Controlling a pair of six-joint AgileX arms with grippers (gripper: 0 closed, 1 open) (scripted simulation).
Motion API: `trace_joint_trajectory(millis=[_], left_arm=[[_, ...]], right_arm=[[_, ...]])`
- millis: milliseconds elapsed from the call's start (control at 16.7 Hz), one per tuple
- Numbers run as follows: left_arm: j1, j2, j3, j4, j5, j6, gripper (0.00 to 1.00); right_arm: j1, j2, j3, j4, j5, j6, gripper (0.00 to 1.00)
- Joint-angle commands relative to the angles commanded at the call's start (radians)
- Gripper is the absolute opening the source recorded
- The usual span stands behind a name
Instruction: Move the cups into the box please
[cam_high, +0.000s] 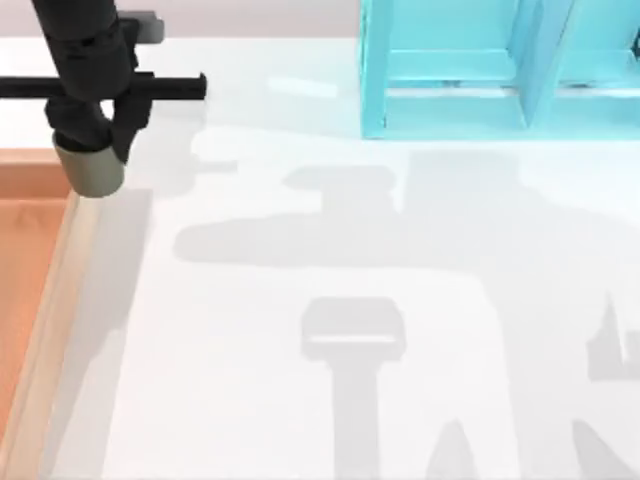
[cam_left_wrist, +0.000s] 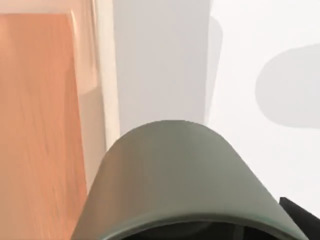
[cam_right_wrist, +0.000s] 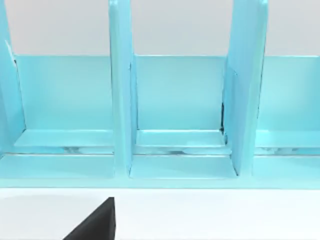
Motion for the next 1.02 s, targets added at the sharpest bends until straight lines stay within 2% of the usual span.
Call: trace_joint_trajectory(millis=[240, 360, 840, 1020], left_arm=[[-0.002, 0.001, -0.005, 0.003, -0.002, 0.003, 0.0], [0.034, -0.036, -0.041, 0.012, 0.004, 0.033, 0.0], [0.367, -0.414, -0.438, 0.063, 0.054, 0.358, 0.0], [0.437, -0.485, -0.511, 0.066, 0.062, 0.429, 0.0]], right_arm=[[0.0, 0.0, 0.0, 0.0, 0.0, 0.0, 1.0], [0.0, 0.0, 0.0, 0.0, 0.0, 0.0, 1.0], [0.0, 0.0, 0.0, 0.0, 0.0, 0.0, 1.0], [0.0, 0.0, 0.0, 0.0, 0.0, 0.0, 1.0]])
